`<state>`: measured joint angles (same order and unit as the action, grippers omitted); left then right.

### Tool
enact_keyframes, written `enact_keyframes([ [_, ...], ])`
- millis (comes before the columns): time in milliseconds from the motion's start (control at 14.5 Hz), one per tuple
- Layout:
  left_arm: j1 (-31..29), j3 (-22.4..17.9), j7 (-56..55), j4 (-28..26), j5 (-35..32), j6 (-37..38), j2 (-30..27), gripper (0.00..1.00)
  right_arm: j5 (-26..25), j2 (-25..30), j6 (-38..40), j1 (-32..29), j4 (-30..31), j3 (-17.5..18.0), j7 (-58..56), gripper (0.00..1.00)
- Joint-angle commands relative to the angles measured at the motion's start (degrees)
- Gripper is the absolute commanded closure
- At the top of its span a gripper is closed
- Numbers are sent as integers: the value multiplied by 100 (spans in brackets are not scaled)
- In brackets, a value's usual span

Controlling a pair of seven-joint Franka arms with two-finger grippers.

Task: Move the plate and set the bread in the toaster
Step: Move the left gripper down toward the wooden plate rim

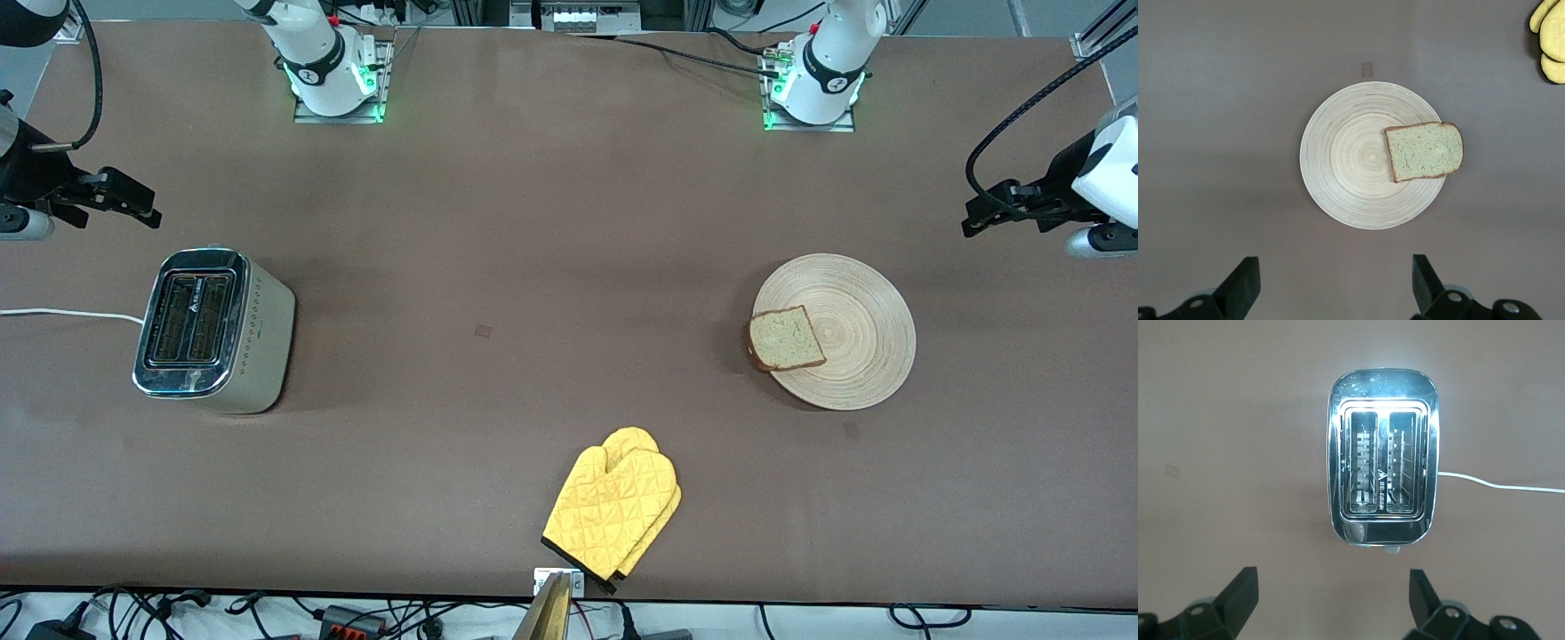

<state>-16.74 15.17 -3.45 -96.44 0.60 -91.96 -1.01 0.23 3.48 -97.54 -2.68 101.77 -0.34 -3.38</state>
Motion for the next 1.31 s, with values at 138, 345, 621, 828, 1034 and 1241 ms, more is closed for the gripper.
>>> enact_keyframes([
  [138, -22, 12, -33, 12, 81, 56, -57, 0, 12, 118, 24, -92, 72, 70, 13, 0],
  [345, -31, 4, -32, 55, 81, 56, -40, 0, 12, 118, 24, -83, 80, 78, 13, 0],
  [621, -48, -5, 20, 56, 107, 56, 13, 0, 12, 109, 15, -92, 80, 70, 22, 0],
  [828, -101, -58, 47, 117, 107, 56, 250, 0, 12, 109, 15, -92, 72, 70, 22, 0],
  [1034, -372, -58, 64, 117, 335, 65, 400, 0, 12, 109, 24, -83, 72, 70, 22, 0],
  [1241, -759, -58, 64, 126, 660, 65, 663, 0, 12, 92, 7, -92, 72, 78, 22, 0],
])
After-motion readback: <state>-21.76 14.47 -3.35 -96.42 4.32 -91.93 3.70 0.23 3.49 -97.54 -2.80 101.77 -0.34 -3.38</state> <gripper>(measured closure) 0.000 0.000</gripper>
